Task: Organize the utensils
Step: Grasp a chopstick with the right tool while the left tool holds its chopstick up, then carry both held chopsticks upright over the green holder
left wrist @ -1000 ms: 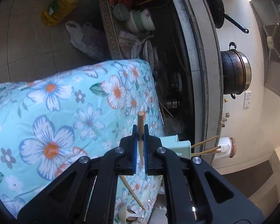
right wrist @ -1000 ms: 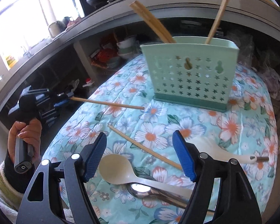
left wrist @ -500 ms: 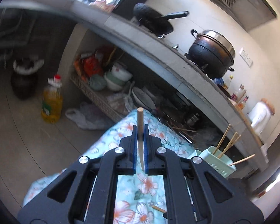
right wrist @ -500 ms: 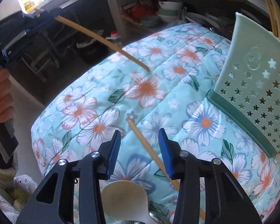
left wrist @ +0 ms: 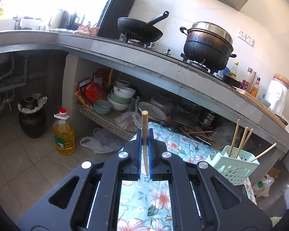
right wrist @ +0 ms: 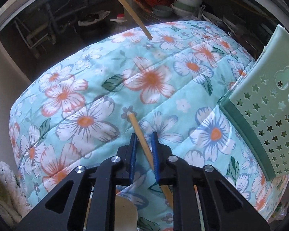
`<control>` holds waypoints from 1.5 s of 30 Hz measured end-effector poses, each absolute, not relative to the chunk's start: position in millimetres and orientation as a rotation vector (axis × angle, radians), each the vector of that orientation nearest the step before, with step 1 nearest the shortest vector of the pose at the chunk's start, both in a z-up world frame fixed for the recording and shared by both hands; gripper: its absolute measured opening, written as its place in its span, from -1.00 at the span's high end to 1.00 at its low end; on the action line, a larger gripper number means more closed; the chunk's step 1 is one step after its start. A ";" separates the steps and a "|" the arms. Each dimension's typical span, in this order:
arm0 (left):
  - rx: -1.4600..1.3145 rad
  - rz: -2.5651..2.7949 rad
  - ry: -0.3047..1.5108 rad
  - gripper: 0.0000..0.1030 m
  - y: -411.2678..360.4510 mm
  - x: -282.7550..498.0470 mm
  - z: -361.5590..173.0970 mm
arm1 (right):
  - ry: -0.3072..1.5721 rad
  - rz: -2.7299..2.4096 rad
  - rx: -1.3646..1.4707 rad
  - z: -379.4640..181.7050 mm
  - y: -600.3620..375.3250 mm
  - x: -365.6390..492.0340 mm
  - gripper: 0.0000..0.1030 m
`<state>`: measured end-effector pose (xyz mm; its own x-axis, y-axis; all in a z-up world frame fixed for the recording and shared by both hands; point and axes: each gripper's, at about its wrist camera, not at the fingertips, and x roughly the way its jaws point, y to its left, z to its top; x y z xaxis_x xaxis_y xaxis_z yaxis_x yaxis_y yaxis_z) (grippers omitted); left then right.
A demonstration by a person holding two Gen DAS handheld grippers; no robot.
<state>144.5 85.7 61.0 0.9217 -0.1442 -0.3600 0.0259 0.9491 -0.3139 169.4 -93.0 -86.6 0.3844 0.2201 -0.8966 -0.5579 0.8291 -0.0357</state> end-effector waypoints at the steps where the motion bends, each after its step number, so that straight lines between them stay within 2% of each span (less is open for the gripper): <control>1: -0.306 -0.083 0.386 0.91 85.6 143.4 61.8 | 1.055 0.504 -0.378 -85.3 -91.6 167.4 0.75; 15: -0.284 -0.067 0.367 0.91 85.3 137.8 66.7 | 0.836 0.370 -0.372 -27.0 -112.7 161.1 0.87; 28: -0.278 -0.059 0.359 0.91 81.9 136.8 67.2 | 0.429 0.222 -0.132 81.9 -153.6 135.9 0.87; 32: -0.277 -0.060 0.361 0.91 81.9 136.8 67.0 | 0.382 0.215 -0.075 77.8 -160.5 130.3 0.87; 45: -0.275 -0.057 0.358 0.91 82.8 136.3 67.8 | 0.407 0.151 0.014 48.8 -187.7 119.4 0.87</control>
<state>136.3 82.8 67.8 0.9353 -0.1037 -0.3383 0.0068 0.9612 -0.2758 119.4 -187.7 48.8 0.9071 0.1493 -0.3935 -0.1436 0.9887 0.0442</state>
